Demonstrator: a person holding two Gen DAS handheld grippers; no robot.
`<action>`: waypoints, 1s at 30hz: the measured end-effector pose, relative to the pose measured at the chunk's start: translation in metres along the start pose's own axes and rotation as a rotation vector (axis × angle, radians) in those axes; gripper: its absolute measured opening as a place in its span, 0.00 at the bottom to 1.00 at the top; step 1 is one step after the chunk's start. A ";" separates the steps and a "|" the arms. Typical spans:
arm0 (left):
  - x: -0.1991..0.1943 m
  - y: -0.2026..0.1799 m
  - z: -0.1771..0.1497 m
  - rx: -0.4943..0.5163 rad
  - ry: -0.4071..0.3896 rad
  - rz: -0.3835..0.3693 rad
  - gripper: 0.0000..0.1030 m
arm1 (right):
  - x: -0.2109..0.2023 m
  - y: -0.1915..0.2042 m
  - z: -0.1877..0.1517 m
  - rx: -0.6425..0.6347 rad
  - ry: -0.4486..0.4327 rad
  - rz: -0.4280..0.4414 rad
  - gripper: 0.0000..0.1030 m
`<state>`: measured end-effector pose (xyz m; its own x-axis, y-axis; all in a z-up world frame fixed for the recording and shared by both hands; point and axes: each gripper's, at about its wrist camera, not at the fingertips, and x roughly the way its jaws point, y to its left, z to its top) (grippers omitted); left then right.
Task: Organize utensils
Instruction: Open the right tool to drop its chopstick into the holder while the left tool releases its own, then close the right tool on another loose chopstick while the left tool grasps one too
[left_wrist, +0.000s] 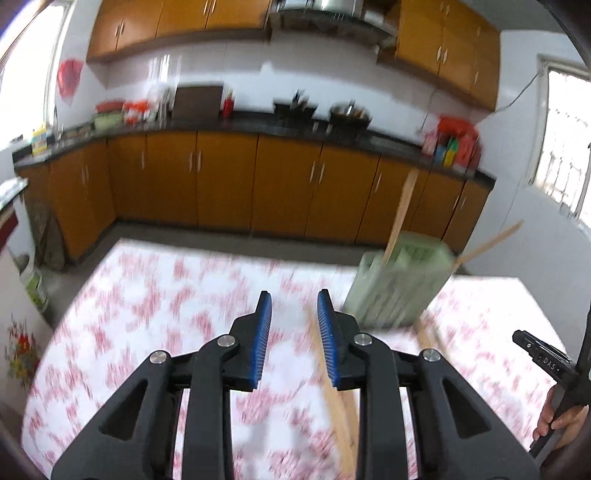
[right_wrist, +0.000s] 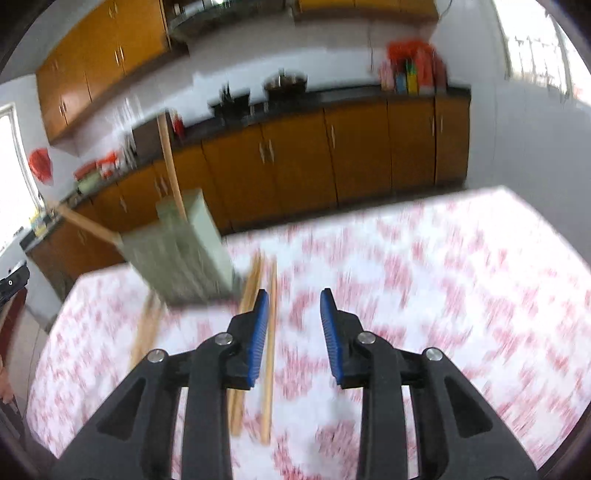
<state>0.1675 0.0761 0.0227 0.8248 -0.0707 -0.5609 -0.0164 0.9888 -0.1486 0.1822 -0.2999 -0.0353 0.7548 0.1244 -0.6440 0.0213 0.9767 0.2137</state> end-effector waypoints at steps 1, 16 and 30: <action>0.008 0.004 -0.009 -0.013 0.032 -0.002 0.26 | 0.011 0.004 -0.009 -0.012 0.037 0.009 0.29; 0.054 0.005 -0.076 -0.055 0.218 -0.060 0.26 | 0.074 0.024 -0.052 -0.105 0.187 -0.045 0.08; 0.088 -0.034 -0.099 0.025 0.317 -0.100 0.26 | 0.066 -0.013 -0.047 -0.007 0.148 -0.176 0.08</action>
<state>0.1849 0.0228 -0.1019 0.6050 -0.2007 -0.7705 0.0725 0.9776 -0.1977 0.2007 -0.2961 -0.1153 0.6351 -0.0240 -0.7720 0.1394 0.9867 0.0840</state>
